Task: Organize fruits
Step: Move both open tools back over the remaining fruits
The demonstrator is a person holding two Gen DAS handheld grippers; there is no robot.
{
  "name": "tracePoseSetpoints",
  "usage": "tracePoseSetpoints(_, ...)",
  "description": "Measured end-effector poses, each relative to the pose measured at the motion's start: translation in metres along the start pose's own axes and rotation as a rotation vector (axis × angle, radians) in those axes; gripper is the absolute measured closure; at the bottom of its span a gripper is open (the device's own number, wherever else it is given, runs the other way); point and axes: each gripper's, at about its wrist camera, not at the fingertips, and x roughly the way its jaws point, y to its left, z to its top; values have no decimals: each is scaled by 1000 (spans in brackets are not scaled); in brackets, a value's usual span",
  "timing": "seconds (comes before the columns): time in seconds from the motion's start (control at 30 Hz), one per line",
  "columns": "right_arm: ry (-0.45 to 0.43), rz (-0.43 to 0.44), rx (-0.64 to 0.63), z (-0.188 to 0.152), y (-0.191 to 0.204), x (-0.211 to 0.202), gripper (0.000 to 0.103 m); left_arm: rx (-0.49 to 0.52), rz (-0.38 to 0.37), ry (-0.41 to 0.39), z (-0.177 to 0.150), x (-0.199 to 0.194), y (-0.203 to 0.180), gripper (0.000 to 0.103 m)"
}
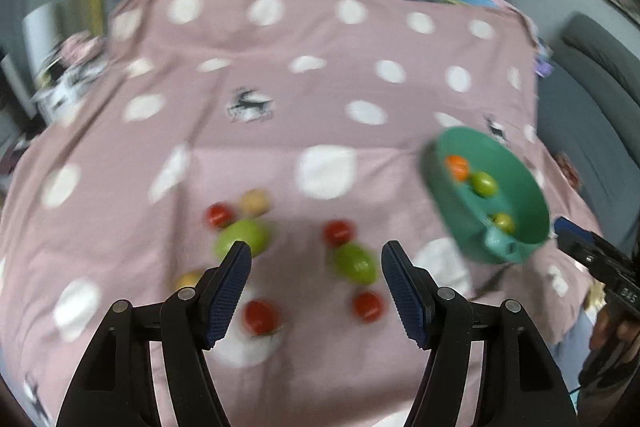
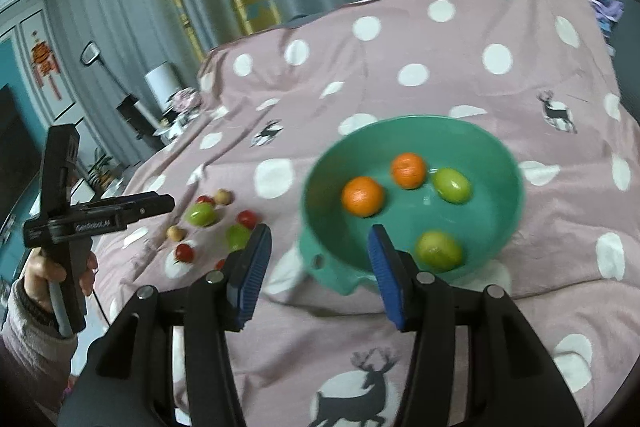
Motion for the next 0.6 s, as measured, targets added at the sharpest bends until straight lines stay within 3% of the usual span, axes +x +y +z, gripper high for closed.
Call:
tracePoseSetpoints(0.13,35,40,-44,-4,20,10,51,-67,53,20,-24,-8,34,35)
tracePoseSetpoints(0.3,92,88,-101,-9,46,27,51,-116,69,46,-42,-8,54,35)
tracePoseSetpoints(0.6,205,112,-162,-18,78,68,51,-55,38,45,-43,3,47,35)
